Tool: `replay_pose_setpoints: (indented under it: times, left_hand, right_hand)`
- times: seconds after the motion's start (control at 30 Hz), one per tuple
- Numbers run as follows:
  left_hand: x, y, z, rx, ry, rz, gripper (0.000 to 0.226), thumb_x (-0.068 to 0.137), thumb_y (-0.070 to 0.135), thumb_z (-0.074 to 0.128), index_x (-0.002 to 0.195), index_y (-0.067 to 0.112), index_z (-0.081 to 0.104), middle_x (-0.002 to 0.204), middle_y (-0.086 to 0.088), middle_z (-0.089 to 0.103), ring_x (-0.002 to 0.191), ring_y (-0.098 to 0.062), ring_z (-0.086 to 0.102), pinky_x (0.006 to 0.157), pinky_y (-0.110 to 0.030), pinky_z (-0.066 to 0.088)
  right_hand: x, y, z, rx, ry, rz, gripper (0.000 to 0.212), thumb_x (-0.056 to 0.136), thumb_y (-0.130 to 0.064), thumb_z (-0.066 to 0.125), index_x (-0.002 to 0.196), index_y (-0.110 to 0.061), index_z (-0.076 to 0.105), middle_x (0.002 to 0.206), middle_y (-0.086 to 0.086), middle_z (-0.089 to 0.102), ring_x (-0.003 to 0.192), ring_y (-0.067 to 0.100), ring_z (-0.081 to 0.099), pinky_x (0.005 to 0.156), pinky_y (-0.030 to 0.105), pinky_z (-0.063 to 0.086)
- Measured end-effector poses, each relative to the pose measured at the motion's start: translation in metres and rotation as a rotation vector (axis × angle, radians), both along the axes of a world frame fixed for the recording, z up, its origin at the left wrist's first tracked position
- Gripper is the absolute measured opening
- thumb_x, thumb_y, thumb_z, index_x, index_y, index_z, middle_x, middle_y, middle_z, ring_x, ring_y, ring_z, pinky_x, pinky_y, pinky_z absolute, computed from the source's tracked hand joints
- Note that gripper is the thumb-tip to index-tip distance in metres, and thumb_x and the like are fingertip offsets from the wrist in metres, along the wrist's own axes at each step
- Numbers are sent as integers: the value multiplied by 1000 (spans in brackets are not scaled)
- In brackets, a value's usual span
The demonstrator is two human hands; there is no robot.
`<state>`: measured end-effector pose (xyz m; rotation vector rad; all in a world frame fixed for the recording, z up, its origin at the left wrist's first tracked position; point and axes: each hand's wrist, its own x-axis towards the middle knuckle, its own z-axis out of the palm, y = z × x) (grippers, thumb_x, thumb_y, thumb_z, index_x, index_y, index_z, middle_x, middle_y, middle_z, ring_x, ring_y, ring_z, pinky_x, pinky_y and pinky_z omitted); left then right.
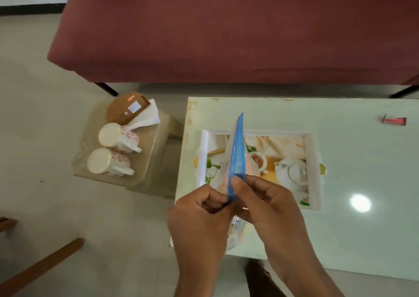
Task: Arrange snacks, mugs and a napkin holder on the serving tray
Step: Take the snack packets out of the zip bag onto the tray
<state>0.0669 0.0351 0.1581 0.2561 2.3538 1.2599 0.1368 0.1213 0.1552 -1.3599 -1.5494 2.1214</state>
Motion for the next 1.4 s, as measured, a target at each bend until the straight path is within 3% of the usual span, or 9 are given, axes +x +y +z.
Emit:
replay_pose_setpoints:
  times: [0.17, 0.3, 0.47, 0.63, 0.8, 0.87, 1.0, 1.13, 1.4]
  left_hand:
    - [8, 15, -12, 6, -182, -71, 40, 46, 47, 92, 63, 20, 70, 55, -3, 69, 48, -17, 62, 52, -24, 53]
    - [-6, 24, -15, 25, -294, -102, 28, 56, 41, 86, 57, 16, 72, 57, -5, 71, 50, -9, 61, 52, -17, 50]
    - [-4, 30, -19, -28, -66, 24, 28, 70, 33, 90, 58, 17, 70, 53, 0, 69, 48, -16, 64, 48, -28, 53]
    - [11, 39, -20, 1, 43, 146, 26, 71, 33, 88, 61, 17, 70, 58, 10, 72, 57, -8, 72, 50, -15, 53]
    - [24, 49, -18, 56, 226, 240, 22, 73, 28, 87, 64, 15, 72, 55, 12, 69, 53, -8, 69, 48, -13, 50]
    - [24, 53, -18, 70, 235, 266, 21, 75, 24, 88, 64, 18, 71, 55, 12, 69, 52, -9, 69, 49, -18, 53]
    - [17, 55, -21, 162, 31, 228, 22, 79, 24, 86, 64, 19, 70, 59, 0, 71, 56, -19, 71, 56, -34, 61]
    - [8, 58, -21, 250, -114, 120, 16, 81, 27, 82, 71, 22, 71, 66, -1, 73, 62, -17, 73, 62, -27, 62]
    - [-11, 58, -30, 101, 1, -36, 4, 86, 23, 80, 82, 23, 78, 70, 6, 77, 63, -11, 75, 67, -36, 64]
  right_hand:
    - [28, 24, -13, -38, 6, -86, 20, 94, -24, 64, 85, -28, 80, 81, 1, 79, 79, 17, 77, 76, 33, 63]
    - [31, 32, -20, 94, -55, -84, 22, 96, -15, 62, 83, -23, 79, 78, -5, 79, 73, 11, 76, 69, 27, 63]
    - [26, 37, -20, 345, -135, 13, 24, 96, -14, 61, 78, -20, 76, 68, -11, 75, 65, 3, 73, 68, 23, 61]
    - [18, 40, -11, 656, -200, 75, 22, 93, -4, 62, 75, -12, 72, 57, -24, 60, 55, -18, 58, 50, -1, 38]
    - [9, 43, -7, 923, -294, 128, 25, 88, -2, 60, 63, -7, 64, 51, 2, 62, 41, 19, 55, 42, 27, 45]
    - [4, 42, -3, 1032, -328, 117, 24, 83, -3, 58, 59, -8, 59, 45, 4, 56, 37, 25, 48, 39, 27, 38]
    - [2, 47, -5, 791, -224, -27, 20, 93, -13, 63, 75, -18, 70, 57, -10, 65, 52, 8, 61, 50, 12, 40]
    - [7, 51, -14, 365, -114, 6, 15, 94, -38, 61, 92, -33, 75, 82, -24, 73, 82, -8, 67, 66, 4, 47]
    - [8, 49, -29, 595, -123, 0, 17, 93, -22, 69, 79, -22, 78, 63, -8, 71, 63, 7, 66, 52, 14, 46]
